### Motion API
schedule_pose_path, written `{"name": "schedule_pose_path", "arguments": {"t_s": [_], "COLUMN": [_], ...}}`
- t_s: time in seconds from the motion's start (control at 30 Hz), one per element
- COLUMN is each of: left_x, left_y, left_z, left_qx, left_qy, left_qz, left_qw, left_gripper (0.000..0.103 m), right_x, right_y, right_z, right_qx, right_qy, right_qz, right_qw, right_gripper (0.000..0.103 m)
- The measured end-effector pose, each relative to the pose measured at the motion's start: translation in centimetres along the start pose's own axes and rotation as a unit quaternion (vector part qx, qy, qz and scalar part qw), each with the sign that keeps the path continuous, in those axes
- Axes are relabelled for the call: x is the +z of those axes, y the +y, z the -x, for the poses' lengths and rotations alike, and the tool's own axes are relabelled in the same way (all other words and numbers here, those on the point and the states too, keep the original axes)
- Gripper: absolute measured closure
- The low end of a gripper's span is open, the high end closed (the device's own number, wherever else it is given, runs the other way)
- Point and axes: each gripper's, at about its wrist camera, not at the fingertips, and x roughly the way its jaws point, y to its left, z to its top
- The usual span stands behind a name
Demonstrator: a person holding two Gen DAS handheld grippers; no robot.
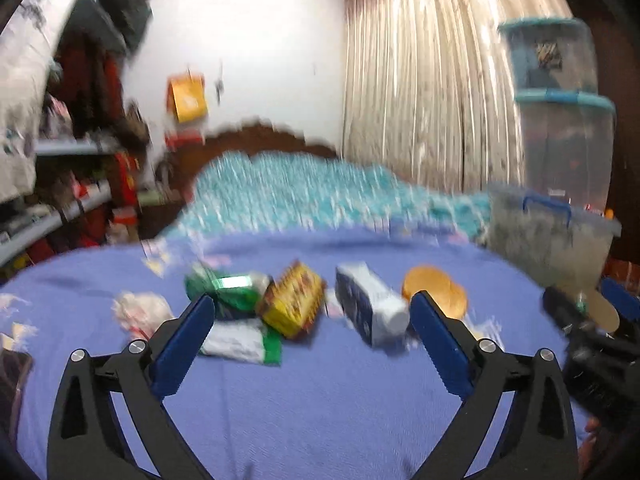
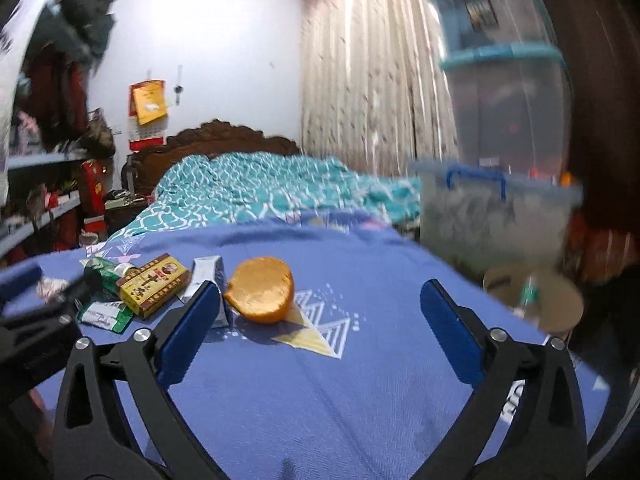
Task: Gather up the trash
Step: 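Move both grippers back over the bed toward the remaining trash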
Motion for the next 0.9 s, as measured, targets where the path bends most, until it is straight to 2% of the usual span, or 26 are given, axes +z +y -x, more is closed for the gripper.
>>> {"name": "schedule_pose_path", "arguments": {"t_s": [0.07, 0.2, 0.43, 0.9], "left_x": [0.1, 0.3, 0.2, 0.0], "left_y": [-0.2, 0.4, -0.1, -0.1], "left_z": [-0.2, -0.5, -0.7, -2.2], "left_qx": [0.007, 0.023, 0.026, 0.042], "left_qy": [0.008, 0.014, 0.022, 0.066], "left_qz": [-0.007, 0.012, 0.002, 0.000], "left_qw": [0.9999, 0.9996, 0.9994, 0.9969], "left_gripper": [0.009, 0.009, 0.009, 0.009], "right_x": [0.1, 0.2, -0.1, -0.2], "right_y": [0.2, -0.1, -0.3, -1.7], "right_z": [-0.3, -0.4, -0.1, 0.5], "right_qx": [-0.004, -0.011, -0.028, -0.125], "right_qy": [0.009, 0.009, 0.007, 0.002], "right_qz": [0.005, -0.003, -0.008, -0.043], "right_qw": [1.000, 1.000, 1.000, 0.991], "right_gripper": [0.004, 0.004, 0.004, 0.004]}}
